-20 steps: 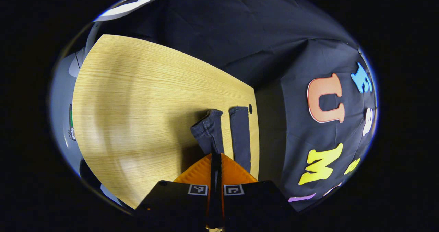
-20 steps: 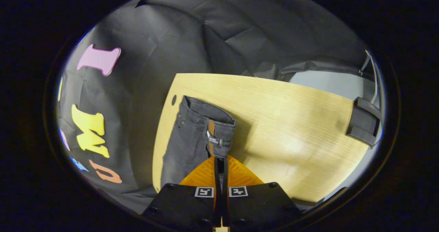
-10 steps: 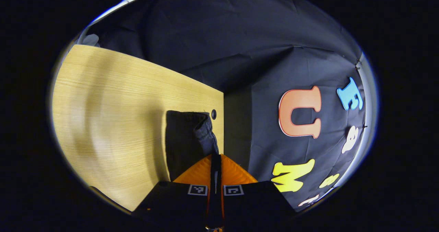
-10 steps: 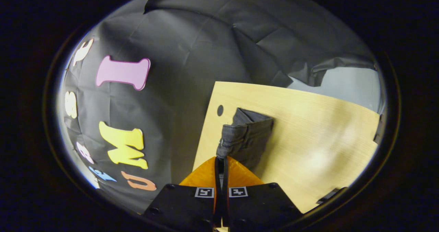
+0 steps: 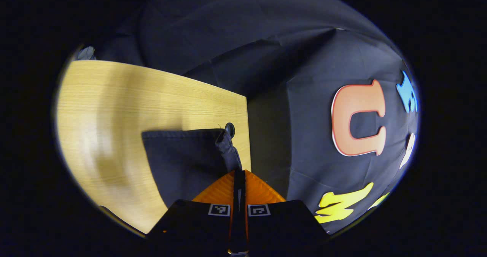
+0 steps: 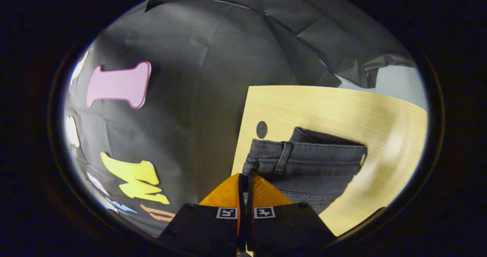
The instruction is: Grasp the waist and the cuffs of the jeans and fold them to make the two legs overlap; first hold the waist and fold one-third of the jeans toward the cuffs, then hold the cuffs and fold the remaining one-third in the same direction to finish folding.
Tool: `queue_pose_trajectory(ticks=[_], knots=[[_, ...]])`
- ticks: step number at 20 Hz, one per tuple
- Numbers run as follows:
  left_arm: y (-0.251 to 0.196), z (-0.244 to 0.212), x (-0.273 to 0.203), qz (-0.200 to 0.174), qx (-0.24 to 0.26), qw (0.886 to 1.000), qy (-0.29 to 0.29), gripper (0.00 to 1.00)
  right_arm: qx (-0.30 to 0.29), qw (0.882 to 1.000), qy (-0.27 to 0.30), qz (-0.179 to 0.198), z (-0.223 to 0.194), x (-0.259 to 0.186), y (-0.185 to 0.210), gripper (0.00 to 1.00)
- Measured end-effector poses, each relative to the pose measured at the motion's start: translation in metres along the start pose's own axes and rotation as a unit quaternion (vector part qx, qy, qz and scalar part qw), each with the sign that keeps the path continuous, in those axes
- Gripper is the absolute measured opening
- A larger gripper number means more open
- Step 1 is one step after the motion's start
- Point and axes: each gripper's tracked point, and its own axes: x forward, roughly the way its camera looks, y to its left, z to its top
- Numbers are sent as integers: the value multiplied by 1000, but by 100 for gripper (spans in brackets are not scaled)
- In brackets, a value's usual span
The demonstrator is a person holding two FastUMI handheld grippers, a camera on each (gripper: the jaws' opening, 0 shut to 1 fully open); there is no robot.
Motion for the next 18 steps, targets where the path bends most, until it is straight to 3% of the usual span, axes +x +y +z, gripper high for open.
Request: queue_pose_trajectory(ticks=[6, 11, 14, 16, 18], knots=[[13, -10, 78, 24, 24, 999, -1, 3, -14, 1000, -7, -8, 6, 65, -15, 1], [50, -15, 111, 51, -5, 999, 0, 3, -5, 1000, -14, -18, 8, 87, -29, 1], [52, -18, 118, 52, 14, 999, 7, 4, -8, 1000, -23, -20, 8, 92, -35, 1], [47, -18, 118, 47, 40, 998, 7, 0, -3, 1000, -27, -9, 6, 89, -27, 11], [57, -20, 114, 70, 75, 995, 1, 50, -26, 999, -30, -19, 5, 87, -33, 46]])
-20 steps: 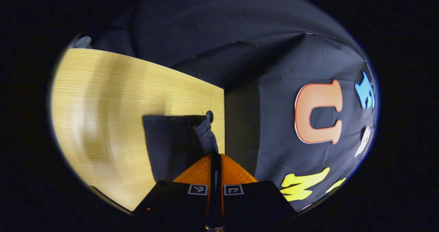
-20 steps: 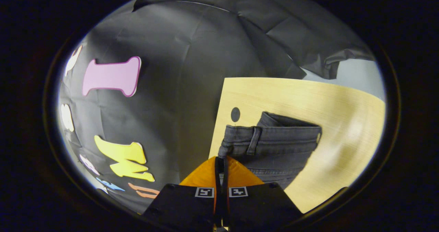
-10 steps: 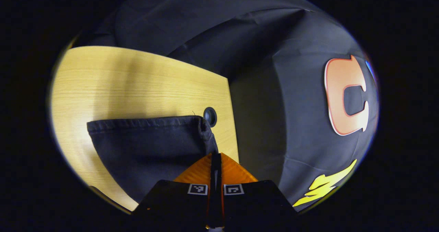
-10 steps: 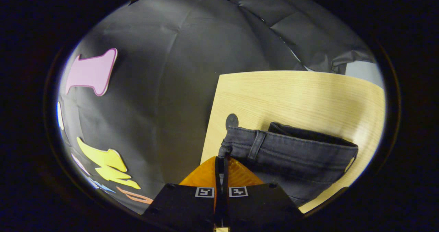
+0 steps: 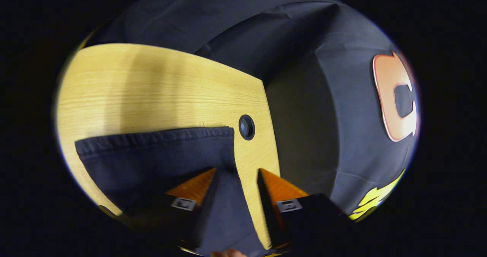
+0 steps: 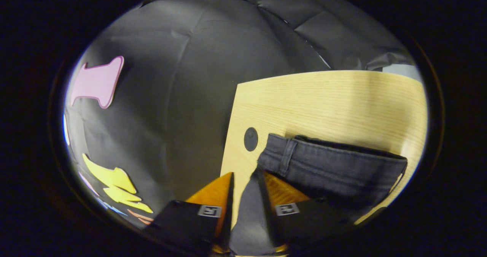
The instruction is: Grasp the waist and the cuffs of the jeans and fold them to make the two legs overlap; first hold the waist and fold one-third of the jeans toward the cuffs, then hold the cuffs and fold the remaining one-third in the same direction to finish folding.
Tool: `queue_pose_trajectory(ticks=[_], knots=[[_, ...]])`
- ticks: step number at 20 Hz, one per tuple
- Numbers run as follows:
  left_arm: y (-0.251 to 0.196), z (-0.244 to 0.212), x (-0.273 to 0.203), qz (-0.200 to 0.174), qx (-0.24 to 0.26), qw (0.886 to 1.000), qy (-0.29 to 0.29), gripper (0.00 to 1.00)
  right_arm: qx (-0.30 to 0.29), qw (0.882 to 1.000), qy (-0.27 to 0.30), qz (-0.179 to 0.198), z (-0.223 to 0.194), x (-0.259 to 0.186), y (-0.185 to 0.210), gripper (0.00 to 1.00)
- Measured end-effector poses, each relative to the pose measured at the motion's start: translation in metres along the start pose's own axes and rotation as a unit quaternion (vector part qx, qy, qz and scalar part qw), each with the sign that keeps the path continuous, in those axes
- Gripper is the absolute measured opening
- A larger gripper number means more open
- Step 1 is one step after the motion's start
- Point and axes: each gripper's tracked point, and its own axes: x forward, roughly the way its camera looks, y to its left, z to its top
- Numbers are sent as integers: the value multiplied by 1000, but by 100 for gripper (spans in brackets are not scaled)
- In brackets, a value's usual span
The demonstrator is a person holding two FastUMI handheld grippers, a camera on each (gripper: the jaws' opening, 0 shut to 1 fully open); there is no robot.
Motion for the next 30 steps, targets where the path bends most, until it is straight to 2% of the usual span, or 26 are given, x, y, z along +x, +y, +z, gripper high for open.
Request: queue_pose_trajectory(ticks=[2, 3, 6, 8, 11, 14, 15, 19, 21, 23, 25, 26, 27, 28, 29, 30], knots=[[-5, 0, -11, -4, -3, 1000, -4, 100, -26, 1000, -10, -3, 0, -8, 4, 80], [-10, -3, -16, -13, -9, 1000, -3, 98, -38, 999, -13, -3, 0, -11, 7, 98], [-18, -9, -41, -38, 15, 999, -12, 98, -66, 998, -12, 19, -4, -40, 20, 98], [-26, -13, -63, -53, 51, 997, -25, 98, -100, 995, -19, 20, -2, -66, 19, 98], [-36, -18, -103, -74, 115, 990, -46, 98, -166, 985, -36, -7, 1, -109, 2, 98], [-51, -29, -147, -99, 191, 974, -76, 98, -206, 976, -51, -47, 4, -145, -29, 98], [-56, -35, -163, -107, 218, 966, -86, 98, -212, 974, -52, -59, 2, -153, -39, 91], [-71, -66, -223, -128, 325, 928, -127, 98, -217, 970, -49, -93, -7, -168, -77, 92], [-75, -79, -254, -137, 382, 901, -155, 98, -203, 973, -43, -96, -13, -165, -86, 92], [-81, -91, -278, -141, 447, 863, -188, 98, -184, 978, -36, -91, -16, -157, -91, 92], [-86, -106, -302, -150, 489, 835, -205, 98, -165, 981, -29, -94, -18, -149, -98, 92], [-87, -111, -311, -153, 499, 827, -208, 98, -153, 984, -26, -90, -19, -144, -98, 98], [-87, -118, -318, -155, 506, 822, -208, 98, -143, 985, -26, -88, -19, -137, -98, 92], [-87, -125, -323, -157, 515, 817, -207, 98, -134, 987, -27, -85, -18, -130, -98, 91], [-88, -129, -329, -158, 526, 809, -210, 98, -129, 988, -28, -81, -18, -122, -98, 97], [-88, -133, -334, -159, 535, 801, -215, 98, -125, 989, -27, -81, -20, -114, -101, 89]])
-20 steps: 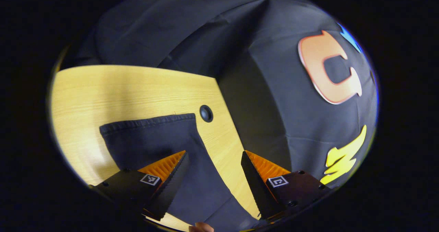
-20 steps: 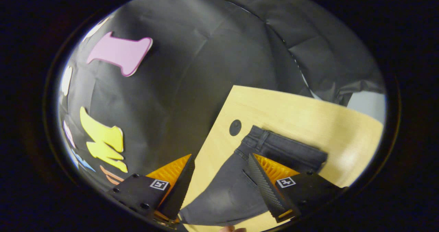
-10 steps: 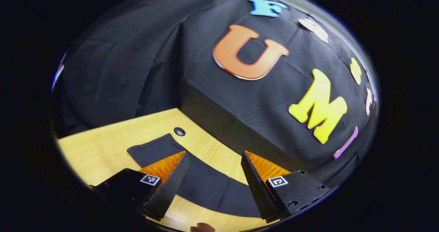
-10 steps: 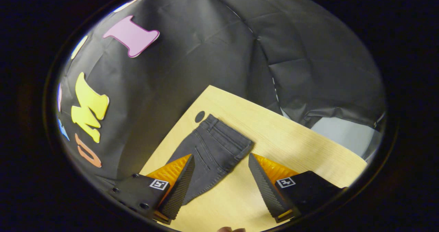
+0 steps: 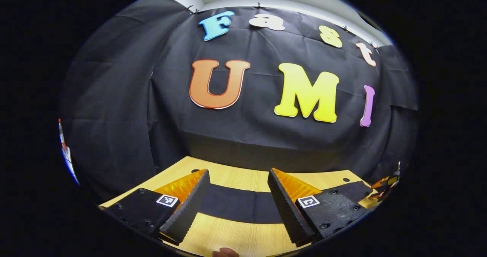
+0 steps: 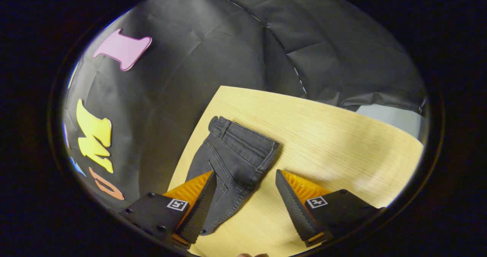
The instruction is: Grasp the waist and the cuffs of the jeans and fold them to make the two legs overlap; first hold the waist and fold one-third of the jeans toward the cuffs, then hold the cuffs and fold the remaining one-third in the same direction to finish folding.
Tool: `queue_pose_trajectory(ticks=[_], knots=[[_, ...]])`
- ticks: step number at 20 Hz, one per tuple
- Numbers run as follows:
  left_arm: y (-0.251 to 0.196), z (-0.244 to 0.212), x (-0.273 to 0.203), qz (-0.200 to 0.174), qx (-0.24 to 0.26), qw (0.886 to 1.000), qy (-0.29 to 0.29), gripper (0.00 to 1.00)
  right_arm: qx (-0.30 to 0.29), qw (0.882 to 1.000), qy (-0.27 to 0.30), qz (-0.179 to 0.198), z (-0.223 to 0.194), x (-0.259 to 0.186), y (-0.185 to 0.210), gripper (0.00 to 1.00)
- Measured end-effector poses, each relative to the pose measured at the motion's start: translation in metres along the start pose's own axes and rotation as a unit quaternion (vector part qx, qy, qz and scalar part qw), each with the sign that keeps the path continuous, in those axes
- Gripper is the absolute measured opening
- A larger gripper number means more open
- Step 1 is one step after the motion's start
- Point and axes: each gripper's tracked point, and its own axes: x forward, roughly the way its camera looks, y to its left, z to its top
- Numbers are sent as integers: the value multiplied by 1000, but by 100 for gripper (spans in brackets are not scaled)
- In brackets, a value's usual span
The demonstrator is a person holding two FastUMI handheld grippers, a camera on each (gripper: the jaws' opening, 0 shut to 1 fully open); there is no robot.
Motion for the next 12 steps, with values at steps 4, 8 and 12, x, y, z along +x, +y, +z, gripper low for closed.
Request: queue_pose_trajectory(ticks=[4, 8, 12], knots=[[-9, -8, -8, -3, 24, 1000, 13, 98, 41, 999, -19, 14, 7, 23, 3, 71], [-6, -11, -26, -6, 31, 999, 23, 98, 91, 995, -32, 40, 10, 34, -3, 37], [1, -13, -29, 0, 35, 999, 36, 98, 86, 994, -51, 44, 11, 43, -1, 5]])
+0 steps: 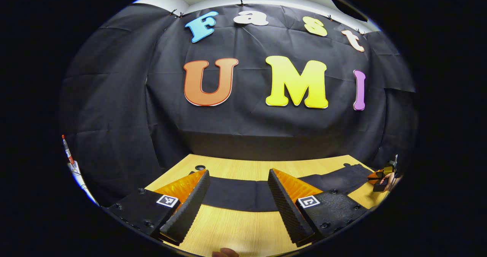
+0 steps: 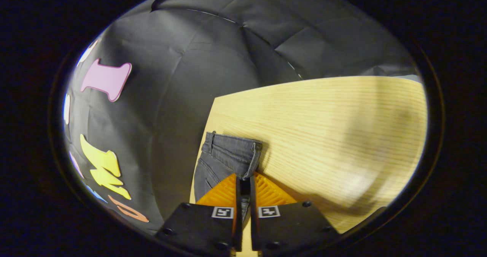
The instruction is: Grasp the waist and the cuffs of the jeans and fold them to make the two legs overlap; first hold the waist and fold one-third of the jeans toward the cuffs, then hold the cuffs and fold the remaining one-third in the same direction to finish folding.
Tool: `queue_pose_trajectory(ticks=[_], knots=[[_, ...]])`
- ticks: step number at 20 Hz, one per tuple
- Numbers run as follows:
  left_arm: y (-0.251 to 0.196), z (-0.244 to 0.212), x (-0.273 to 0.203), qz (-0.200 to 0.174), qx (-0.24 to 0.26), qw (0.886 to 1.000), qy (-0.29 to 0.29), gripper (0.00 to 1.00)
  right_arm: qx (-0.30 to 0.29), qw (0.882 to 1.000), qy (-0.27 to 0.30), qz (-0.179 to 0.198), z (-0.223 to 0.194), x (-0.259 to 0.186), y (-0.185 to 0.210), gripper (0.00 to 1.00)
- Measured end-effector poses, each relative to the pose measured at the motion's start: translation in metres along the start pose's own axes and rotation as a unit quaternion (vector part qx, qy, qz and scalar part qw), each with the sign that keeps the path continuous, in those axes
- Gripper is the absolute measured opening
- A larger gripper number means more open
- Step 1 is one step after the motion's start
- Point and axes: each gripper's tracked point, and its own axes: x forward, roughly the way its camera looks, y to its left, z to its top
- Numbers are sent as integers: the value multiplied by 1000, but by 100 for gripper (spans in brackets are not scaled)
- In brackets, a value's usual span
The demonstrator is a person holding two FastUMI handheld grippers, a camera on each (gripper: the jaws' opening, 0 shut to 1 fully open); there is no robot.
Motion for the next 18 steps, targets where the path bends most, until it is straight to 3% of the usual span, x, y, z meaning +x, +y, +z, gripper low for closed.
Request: queue_pose_trajectory(ticks=[3, 4, 5, 9, 13, 18], knots=[[11, 0, -3, 8, -4, 1000, 4, 98, -39, 999, -7, -5, 3, -7, 14, 1], [14, 0, -4, 10, -7, 1000, 4, 98, -53, 999, -12, 1, 3, -13, 24, 5], [17, 2, -5, 12, -9, 1000, 3, 98, -70, 997, -15, 7, 3, -22, 34, 1], [30, 1, -9, 16, -16, 1000, 0, 98, -162, 985, -36, 47, -8, -63, 100, 1], [49, -5, -17, 26, -27, 999, 7, 98, -275, 953, -54, 112, -55, -101, 192, 1], [86, -9, -33, 49, -39, 998, 6, 98, -387, 902, -31, 191, -174, -114, 285, 1]])
